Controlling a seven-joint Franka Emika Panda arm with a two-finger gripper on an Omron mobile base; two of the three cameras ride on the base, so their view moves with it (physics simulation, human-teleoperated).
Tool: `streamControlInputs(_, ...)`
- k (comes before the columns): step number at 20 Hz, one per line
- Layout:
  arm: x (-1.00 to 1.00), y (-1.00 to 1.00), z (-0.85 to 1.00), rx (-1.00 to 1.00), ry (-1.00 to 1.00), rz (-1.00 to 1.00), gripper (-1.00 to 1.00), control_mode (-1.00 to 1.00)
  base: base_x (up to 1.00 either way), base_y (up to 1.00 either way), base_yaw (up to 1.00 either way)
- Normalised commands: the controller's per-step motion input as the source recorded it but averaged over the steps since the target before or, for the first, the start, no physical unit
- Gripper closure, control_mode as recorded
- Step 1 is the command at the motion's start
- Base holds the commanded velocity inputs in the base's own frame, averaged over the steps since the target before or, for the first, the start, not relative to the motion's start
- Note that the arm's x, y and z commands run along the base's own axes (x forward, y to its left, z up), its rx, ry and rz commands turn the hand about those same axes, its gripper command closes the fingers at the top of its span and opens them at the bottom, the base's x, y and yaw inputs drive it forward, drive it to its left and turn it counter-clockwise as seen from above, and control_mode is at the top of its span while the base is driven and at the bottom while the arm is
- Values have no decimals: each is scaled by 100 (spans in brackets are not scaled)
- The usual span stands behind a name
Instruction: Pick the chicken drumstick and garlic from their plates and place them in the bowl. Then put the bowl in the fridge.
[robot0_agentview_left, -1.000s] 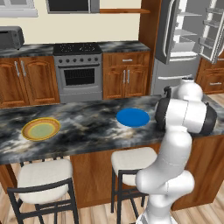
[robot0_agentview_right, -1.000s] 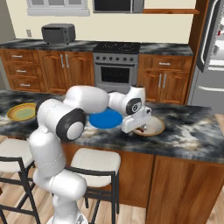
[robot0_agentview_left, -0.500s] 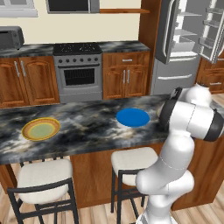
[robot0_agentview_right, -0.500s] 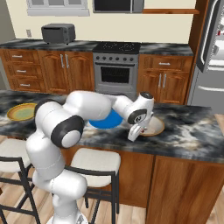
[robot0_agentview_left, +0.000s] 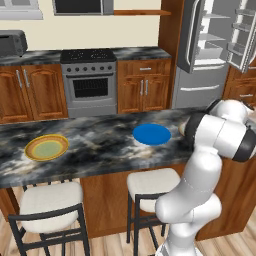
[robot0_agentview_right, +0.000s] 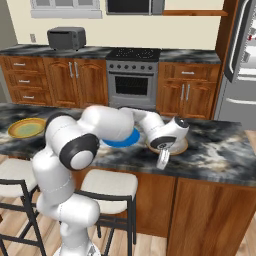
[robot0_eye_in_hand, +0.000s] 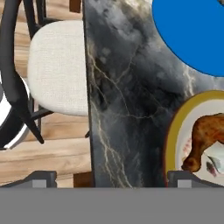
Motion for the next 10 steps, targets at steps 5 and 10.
streamControlInputs(5,23,-6,-9,4,-4,18,-100,-100,0,0,0)
streamControlInputs(10,44,-4,-13,0,0,5,-100,-100,0,0,0)
